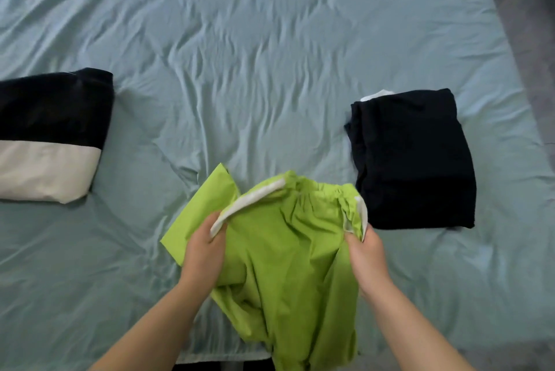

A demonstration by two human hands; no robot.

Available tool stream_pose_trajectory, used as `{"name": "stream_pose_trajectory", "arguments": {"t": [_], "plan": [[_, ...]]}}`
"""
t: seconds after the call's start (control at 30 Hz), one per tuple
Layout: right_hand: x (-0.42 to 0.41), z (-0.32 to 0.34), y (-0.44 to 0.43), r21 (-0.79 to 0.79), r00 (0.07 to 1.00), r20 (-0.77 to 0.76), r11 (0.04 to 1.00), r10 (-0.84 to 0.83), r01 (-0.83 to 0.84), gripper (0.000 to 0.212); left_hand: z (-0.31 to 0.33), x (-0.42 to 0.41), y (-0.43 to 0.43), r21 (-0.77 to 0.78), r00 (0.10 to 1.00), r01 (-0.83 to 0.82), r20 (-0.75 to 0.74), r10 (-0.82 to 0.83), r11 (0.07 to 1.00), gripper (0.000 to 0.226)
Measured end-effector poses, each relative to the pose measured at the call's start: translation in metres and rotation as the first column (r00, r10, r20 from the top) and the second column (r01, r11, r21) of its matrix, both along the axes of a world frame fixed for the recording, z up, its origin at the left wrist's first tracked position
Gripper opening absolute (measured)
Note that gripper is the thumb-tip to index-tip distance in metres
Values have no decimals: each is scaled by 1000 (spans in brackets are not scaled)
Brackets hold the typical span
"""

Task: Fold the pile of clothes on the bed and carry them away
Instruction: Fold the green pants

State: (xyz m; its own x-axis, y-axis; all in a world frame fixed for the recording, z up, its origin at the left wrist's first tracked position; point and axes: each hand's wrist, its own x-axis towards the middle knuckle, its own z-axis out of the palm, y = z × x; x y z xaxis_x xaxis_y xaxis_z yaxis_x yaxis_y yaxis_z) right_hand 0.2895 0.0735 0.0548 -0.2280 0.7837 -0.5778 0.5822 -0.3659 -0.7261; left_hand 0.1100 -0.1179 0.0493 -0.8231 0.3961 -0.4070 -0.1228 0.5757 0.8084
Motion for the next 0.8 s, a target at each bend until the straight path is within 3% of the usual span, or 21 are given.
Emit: {"name": "stream_pose_trajectory", "arguments": {"t": [0.2, 0.4, 0.53, 0.63, 0.67, 0.73, 0.8], "plan": [[-87, 67, 66, 142, 994, -103, 990, 41, -26, 17, 75, -82, 43, 197, 985, -124, -95, 145, 972, 29], [-228, 104, 151, 323, 967, -56, 921, 248, -218, 16, 105, -188, 108, 199, 961, -193, -158, 226, 961, 26], [-286, 91, 182, 331, 942, 46, 884, 333, -329, 41, 78, -235, 140, 241, 980, -196, 30, 194, 951, 15], [-291, 65, 175, 239, 904, 130, 873, 406, -426, 75, 39, -234, 135, 32, 969, -105, 229, 95, 994, 76], [-286, 54, 167, 218, 895, 141, 869, 422, -444, 78, 25, -227, 127, -62, 969, -62, 237, 75, 996, 85], [-265, 32, 141, 185, 880, 132, 861, 457, -474, 72, -1, -206, 103, -186, 968, 3, 245, 44, 983, 92], [-237, 11, 105, 149, 877, 137, 866, 460, -477, 58, -20, -182, 75, -207, 945, 62, 327, 10, 976, 99]]}}
